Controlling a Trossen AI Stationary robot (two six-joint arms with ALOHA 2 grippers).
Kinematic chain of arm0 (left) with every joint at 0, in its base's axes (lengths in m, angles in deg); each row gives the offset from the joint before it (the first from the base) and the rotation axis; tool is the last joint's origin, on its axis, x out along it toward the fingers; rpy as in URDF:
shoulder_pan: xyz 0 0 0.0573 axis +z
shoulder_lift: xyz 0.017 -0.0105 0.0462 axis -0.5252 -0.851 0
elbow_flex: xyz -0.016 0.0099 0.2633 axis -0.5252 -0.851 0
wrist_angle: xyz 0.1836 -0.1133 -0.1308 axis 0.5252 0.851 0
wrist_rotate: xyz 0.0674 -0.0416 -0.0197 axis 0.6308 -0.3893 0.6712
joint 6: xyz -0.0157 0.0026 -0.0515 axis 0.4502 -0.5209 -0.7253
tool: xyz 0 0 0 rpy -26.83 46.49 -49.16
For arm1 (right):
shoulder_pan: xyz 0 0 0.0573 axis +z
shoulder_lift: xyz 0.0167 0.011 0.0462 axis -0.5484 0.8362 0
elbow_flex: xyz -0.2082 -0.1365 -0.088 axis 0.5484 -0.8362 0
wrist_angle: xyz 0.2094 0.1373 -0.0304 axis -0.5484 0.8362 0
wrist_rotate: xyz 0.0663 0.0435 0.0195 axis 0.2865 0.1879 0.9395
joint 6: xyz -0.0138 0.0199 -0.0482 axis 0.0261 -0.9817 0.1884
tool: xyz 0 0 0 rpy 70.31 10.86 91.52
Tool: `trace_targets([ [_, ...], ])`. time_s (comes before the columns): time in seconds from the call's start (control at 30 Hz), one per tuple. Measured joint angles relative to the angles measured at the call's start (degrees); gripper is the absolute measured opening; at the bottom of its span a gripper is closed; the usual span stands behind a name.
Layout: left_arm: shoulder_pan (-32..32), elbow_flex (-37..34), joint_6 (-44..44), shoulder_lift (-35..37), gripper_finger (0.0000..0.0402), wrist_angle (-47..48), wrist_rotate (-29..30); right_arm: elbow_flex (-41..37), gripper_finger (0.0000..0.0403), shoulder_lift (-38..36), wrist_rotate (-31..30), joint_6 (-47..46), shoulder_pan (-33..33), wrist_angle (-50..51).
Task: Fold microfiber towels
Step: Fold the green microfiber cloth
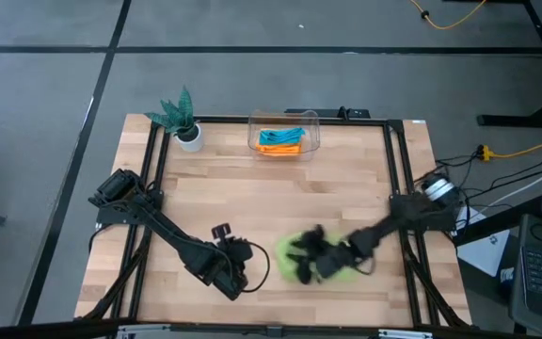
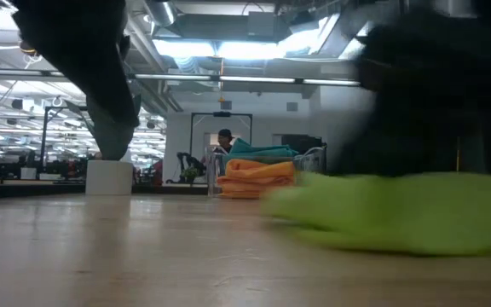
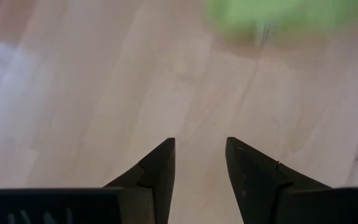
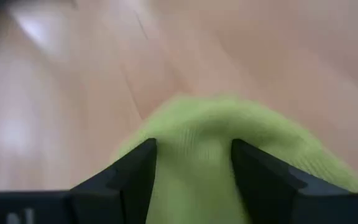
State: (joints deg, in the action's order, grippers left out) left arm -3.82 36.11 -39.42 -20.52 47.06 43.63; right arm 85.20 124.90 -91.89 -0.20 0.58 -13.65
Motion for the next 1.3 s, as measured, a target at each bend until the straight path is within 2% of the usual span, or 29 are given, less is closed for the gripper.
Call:
trace_targets([
  [0.07,0.0,0.0,0.0,0.0,0.0135,-0.1,1.4,1.5,0.0211,4.3,2.2,7.8,-4.1,-15.9],
  [0.13,0.0,0.0,0.0,0.0,0.0135,-0.1,2.6,4.5,0.0211,8.2,8.8,16.0,-7.4,-28.0],
  [0.2,0.0,0.0,0.0,0.0,0.0135,-0.1,2.9,8.0,0.0211,10.2,16.5,22.8,-9.7,-32.6],
  [0.27,0.0,0.0,0.0,0.0,0.0135,-0.1,2.9,11.7,0.0211,10.5,20.0,24.2,-11.6,-32.3],
  [0.33,0.0,0.0,0.0,0.0,0.0135,-0.1,2.9,14.5,0.0211,10.0,21.0,25.8,-13.1,-28.8],
  [0.43,-0.1,0.0,-0.3,0.0,0.0135,-0.1,2.5,17.3,0.0211,7.6,21.0,29.2,-14.3,-17.4],
  [0.53,-0.2,0.0,-0.3,0.0,0.0135,-0.5,2.2,19.7,0.0211,4.3,20.2,24.0,-14.2,-3.2],
  [0.67,-0.2,0.0,-0.2,0.0,0.0135,-1.0,2.1,21.1,0.0211,1.0,15.5,17.1,-11.6,15.4],
  [0.8,-0.2,0.0,-1.1,-0.1,0.0135,-4.3,1.1,21.2,0.0211,-1.4,15.2,10.3,-7.3,28.8],
  [0.9,0.2,0.0,0.4,-0.8,0.0135,-11.9,-3.5,21.2,0.0211,-1.6,15.4,7.0,-4.0,35.2],
  [1.0,0.6,0.0,6.6,-2.1,0.0135,-19.1,-5.2,21.2,0.0211,-1.6,15.4,5.5,-1.1,39.0],
  [1.17,1.0,0.0,12.9,-4.4,0.0135,-22.6,-8.2,21.2,0.0211,-1.7,15.3,3.2,2.5,43.2],
  [1.3,1.5,0.0,13.1,-7.3,0.0135,-22.9,-10.4,21.2,0.0211,-1.7,11.2,0.6,4.9,46.3],
])
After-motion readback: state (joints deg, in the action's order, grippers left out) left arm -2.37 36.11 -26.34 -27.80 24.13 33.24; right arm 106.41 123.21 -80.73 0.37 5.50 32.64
